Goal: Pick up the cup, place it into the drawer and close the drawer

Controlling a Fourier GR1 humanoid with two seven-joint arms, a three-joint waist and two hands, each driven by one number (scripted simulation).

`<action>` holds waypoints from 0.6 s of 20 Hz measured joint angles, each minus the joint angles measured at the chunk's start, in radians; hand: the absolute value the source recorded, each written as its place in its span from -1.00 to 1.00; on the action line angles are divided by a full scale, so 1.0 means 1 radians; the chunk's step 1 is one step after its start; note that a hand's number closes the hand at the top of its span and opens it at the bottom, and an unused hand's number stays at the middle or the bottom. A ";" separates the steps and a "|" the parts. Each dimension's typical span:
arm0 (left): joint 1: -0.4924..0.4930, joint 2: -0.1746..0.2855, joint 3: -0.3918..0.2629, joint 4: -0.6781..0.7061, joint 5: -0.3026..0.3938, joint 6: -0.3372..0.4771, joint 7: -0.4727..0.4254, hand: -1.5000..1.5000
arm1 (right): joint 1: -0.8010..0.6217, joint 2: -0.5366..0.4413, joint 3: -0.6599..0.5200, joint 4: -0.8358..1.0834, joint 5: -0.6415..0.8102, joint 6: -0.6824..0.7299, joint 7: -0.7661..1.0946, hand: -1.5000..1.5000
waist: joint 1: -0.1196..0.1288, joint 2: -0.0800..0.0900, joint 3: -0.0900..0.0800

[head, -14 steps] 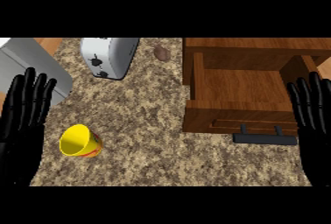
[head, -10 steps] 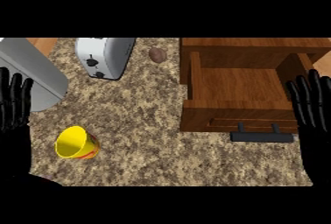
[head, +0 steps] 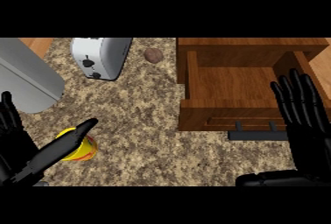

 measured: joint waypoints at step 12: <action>-0.072 -0.004 -0.010 0.085 -0.029 0.118 0.023 -1.00 | -0.040 0.015 -0.033 0.039 -0.009 0.028 0.007 -1.00 | -0.003 0.000 0.000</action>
